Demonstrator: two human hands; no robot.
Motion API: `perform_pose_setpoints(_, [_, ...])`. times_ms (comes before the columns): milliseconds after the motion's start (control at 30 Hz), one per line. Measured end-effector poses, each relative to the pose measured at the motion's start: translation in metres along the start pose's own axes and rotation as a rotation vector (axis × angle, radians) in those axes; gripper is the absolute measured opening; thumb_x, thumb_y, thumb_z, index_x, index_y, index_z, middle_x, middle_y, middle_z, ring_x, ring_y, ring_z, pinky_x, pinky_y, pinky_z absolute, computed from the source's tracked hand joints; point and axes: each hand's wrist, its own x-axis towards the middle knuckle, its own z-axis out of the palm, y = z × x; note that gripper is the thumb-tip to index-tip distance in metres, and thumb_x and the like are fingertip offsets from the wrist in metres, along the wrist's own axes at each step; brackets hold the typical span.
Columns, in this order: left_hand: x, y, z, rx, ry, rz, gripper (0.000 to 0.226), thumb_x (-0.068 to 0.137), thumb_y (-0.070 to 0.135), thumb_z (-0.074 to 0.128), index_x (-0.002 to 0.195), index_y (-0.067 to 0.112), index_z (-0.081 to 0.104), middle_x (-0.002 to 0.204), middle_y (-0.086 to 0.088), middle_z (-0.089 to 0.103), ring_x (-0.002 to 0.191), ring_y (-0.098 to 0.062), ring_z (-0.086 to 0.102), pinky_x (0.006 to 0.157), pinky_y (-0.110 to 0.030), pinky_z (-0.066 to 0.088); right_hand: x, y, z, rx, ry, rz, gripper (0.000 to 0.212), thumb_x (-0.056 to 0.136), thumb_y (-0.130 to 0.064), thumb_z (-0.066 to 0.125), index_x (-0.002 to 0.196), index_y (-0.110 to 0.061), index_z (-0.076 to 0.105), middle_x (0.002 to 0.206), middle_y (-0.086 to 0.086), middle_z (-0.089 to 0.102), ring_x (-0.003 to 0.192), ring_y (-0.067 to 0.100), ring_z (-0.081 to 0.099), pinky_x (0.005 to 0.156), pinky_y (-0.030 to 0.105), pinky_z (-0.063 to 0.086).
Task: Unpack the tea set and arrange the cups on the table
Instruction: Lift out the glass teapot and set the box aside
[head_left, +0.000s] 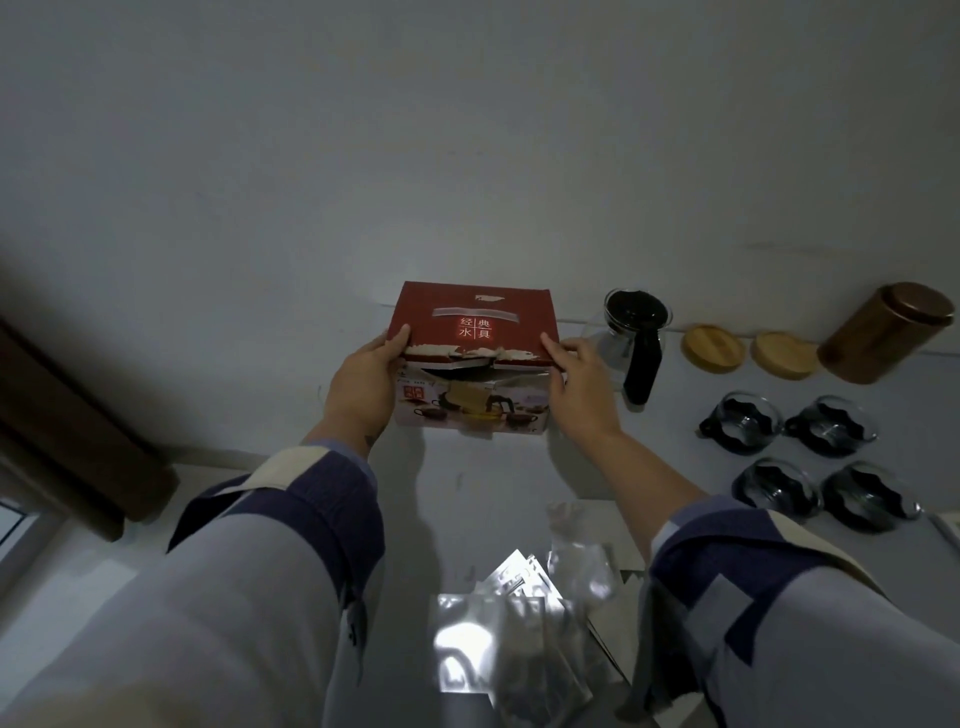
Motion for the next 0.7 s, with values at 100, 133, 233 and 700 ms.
perform_pose_setpoints(100, [-0.004,-0.008,0.004,0.106,-0.099,-0.067,0.044,0.103,0.024,0.033,0.146,0.033,0.033,0.153,0.004,0.031,0.134,-0.017,0.041,0.112,-0.031,0.034,-0.003,0.001,0.002,0.007,0.008,0.004,0.041,0.099,-0.009,0.042,0.140,-0.015,0.047,0.133,0.009,0.041,0.104,0.006,0.043,0.090,0.009,0.033])
perform_pose_setpoints(133, [-0.004,-0.009,0.005,0.147,-0.120,-0.092,0.046,0.103,0.021,0.032,0.147,0.033,0.029,0.157,-0.001,0.024,0.139,-0.023,0.035,0.115,-0.036,0.030,-0.005,0.002,0.004,0.007,-0.007,0.008,0.041,0.100,-0.011,0.042,0.140,-0.016,0.047,0.135,0.009,0.038,0.108,0.008,0.044,0.093,0.011,0.035])
perform_pose_setpoints(233, [-0.005,-0.011,0.010,0.182,-0.171,-0.137,0.051,0.102,0.018,0.033,0.149,0.033,0.022,0.160,-0.004,0.014,0.143,-0.027,0.028,0.116,-0.040,0.028,-0.012,0.005,0.010,-0.058,-0.075,0.026,0.046,0.099,-0.017,0.042,0.146,-0.020,0.038,0.148,0.007,0.025,0.131,0.022,0.038,0.108,0.032,0.039])
perform_pose_setpoints(700, [-0.006,-0.008,0.014,0.463,-0.094,0.067,0.060,0.099,0.020,0.044,0.151,0.027,0.016,0.160,-0.001,0.011,0.147,-0.020,0.016,0.121,-0.037,0.014,-0.005,-0.018,0.055,-0.719,-0.006,-0.585,0.085,0.052,-0.031,0.089,0.120,-0.020,0.040,0.118,0.012,0.064,0.114,0.032,0.059,0.106,0.063,0.032])
